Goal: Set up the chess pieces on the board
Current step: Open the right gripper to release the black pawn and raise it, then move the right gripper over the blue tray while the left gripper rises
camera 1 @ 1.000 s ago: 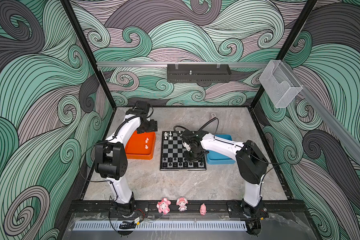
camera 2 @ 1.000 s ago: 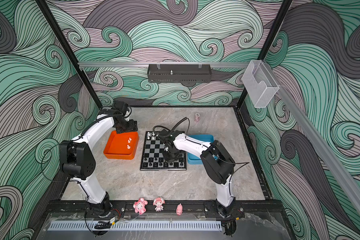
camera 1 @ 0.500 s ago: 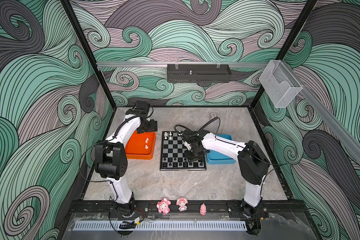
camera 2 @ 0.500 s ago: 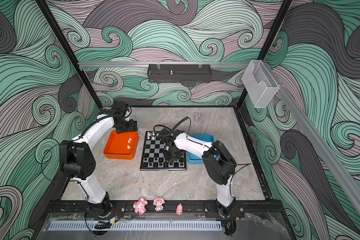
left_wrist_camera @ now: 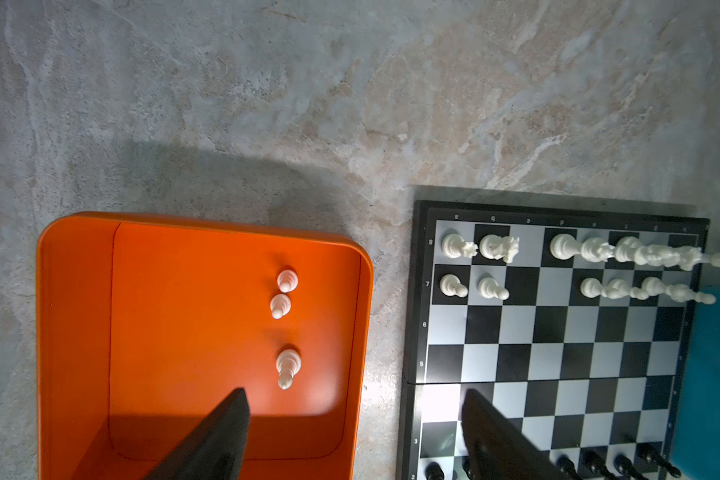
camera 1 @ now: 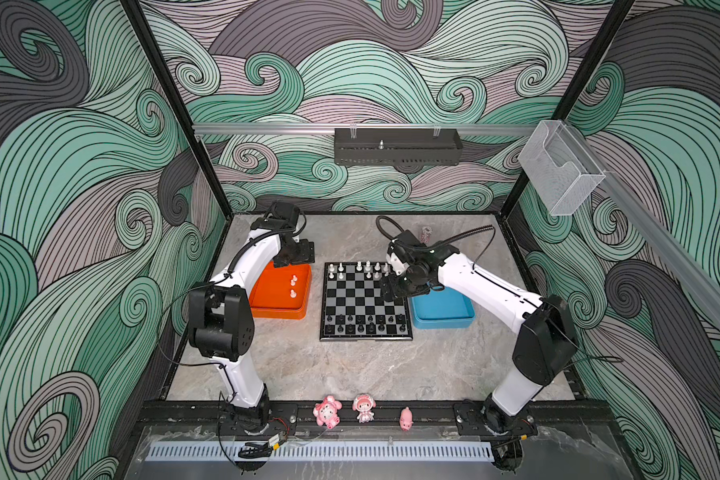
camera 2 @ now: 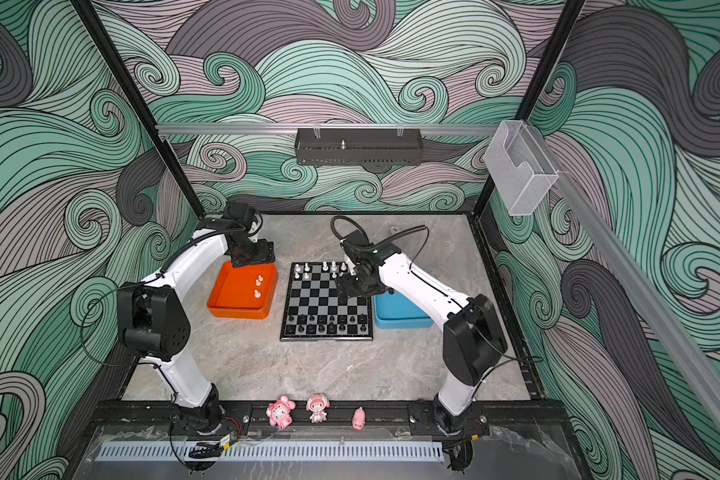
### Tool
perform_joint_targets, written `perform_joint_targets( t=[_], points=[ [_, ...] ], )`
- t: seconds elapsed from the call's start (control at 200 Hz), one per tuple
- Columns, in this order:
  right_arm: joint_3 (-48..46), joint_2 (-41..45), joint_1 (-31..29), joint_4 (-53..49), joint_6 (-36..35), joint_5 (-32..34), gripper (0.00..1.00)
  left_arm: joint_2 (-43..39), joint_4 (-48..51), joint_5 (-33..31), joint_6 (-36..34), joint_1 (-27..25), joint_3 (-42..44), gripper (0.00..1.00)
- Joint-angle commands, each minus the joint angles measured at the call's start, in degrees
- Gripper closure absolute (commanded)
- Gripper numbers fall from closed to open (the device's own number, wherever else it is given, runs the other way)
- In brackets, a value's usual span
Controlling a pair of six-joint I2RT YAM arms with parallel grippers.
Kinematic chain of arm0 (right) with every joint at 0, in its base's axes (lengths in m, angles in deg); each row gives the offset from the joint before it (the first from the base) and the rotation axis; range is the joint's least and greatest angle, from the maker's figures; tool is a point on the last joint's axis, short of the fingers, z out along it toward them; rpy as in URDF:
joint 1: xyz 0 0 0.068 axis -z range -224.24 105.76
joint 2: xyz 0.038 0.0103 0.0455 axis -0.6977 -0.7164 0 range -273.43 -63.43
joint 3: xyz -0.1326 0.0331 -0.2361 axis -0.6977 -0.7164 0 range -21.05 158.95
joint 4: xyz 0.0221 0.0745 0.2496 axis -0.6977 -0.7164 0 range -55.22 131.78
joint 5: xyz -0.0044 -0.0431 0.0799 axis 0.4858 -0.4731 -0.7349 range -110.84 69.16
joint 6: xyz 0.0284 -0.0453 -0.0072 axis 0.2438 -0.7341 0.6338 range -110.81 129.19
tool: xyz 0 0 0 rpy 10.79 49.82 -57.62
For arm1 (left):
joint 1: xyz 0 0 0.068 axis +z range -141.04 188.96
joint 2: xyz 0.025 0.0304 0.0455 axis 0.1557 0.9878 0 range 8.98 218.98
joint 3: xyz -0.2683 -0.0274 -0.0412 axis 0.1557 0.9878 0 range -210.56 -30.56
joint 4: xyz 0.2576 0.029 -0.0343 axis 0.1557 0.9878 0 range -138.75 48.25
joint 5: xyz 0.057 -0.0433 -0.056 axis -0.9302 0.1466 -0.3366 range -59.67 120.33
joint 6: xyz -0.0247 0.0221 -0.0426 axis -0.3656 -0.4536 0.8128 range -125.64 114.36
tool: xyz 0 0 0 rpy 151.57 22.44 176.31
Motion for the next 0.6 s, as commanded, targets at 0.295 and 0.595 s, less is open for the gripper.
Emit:
perform_joint_targets(
  t=[0.295, 0.595],
  points=[
    [-5.02, 4.27, 15.01, 0.08, -5.91, 0.48, 0.11, -1.84, 4.87, -3.46, -0.98, -4.59, -5.15, 0.17],
    [-5.31, -1.68, 21.15, 2.61, 0.05, -2.01, 0.26, 2.50, 3.80, -1.81, -0.76, -13.03, -9.92, 0.17]
  ],
)
